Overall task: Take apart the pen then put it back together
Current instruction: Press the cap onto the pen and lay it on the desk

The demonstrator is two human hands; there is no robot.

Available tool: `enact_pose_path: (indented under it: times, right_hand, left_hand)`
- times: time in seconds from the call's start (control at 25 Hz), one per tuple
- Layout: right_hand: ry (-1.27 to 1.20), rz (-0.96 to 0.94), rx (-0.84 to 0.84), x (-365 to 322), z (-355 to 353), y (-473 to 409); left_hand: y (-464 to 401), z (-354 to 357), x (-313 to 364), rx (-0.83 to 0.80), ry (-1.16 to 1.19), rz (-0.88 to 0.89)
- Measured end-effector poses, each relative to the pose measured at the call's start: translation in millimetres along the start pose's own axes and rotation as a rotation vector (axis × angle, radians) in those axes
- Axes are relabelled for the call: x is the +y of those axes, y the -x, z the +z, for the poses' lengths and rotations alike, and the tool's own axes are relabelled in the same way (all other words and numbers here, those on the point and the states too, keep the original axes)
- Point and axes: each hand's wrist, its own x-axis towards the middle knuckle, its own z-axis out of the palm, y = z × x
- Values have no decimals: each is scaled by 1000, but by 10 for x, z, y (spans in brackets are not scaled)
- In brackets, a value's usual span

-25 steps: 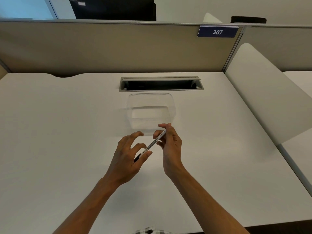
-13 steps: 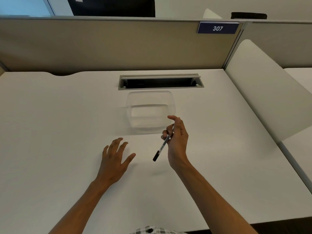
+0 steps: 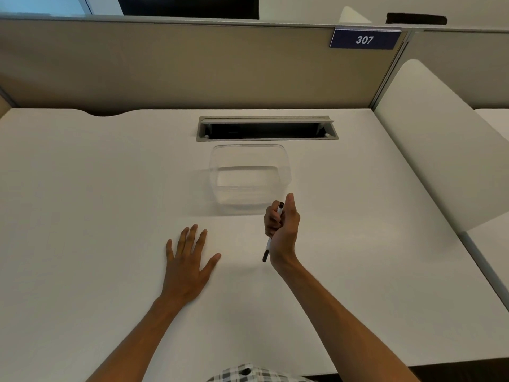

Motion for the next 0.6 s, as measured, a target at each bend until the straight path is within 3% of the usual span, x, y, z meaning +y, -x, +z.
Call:
enact_pose_path:
  times: [0.6]
  right_hand:
    - [300,-208,-45,356,-49,-48]
  left_hand:
    - [-9,45,-18,22,-24,1]
